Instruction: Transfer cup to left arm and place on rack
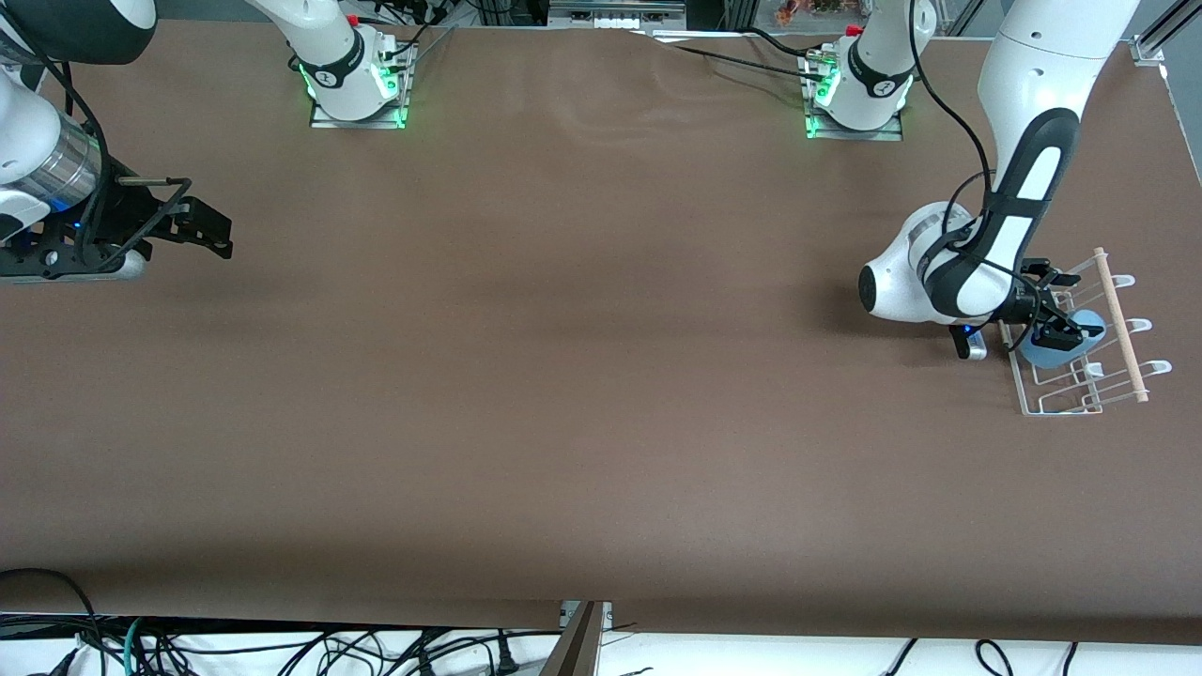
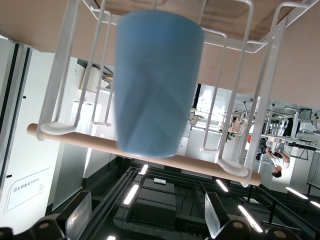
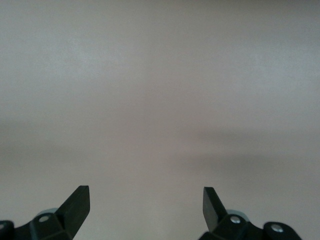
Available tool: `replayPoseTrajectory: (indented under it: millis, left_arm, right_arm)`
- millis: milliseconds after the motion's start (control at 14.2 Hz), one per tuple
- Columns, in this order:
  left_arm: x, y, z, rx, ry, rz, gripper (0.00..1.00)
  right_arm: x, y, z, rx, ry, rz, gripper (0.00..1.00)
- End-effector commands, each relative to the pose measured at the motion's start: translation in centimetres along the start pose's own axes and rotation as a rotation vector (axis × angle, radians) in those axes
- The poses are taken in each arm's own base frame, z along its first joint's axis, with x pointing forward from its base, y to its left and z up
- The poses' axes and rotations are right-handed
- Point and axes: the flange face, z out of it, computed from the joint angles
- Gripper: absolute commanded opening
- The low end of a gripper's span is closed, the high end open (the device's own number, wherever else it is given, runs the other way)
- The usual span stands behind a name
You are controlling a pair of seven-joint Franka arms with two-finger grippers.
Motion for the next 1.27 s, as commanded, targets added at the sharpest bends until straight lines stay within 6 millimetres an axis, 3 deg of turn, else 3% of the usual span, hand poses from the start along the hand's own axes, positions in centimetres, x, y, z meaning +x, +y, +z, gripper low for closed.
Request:
replayPoseTrajectory:
  millis: [0,494,776,988,1200]
  left_arm:
    - [-2.3,-1.1,-0.1,0.002,0.013,-0.051,1.0]
    - [-11.0,-8.3,-5.4,-0.499,0.296,-0.34,1.0]
    - [-15.7,-11.8,-9.7,-0.793,0.529,-0.462,1.0]
    - [-18.5,-12.9,-12.9,-1.058,0.654,-0.576,1.0]
    - [-23.7,-14.8,-14.6,-1.231,0.752,-0.656,1.0]
  right_arm:
    - [0.9,-0.3,-0.7,-0.021,0.019,0.003,1.0]
    - [1.2,-0.9,0.1,-0.024,0.006,-0.006,1.0]
    - [1.3,-0.9,0.2,-0.025,0.003,-0.005,1.0]
    - [1.4,-0.9,0.3,-0.025,0.003,-0.005,1.0]
    - [1.4,-0.8,0.3,-0.023,0.002,-0.003,1.0]
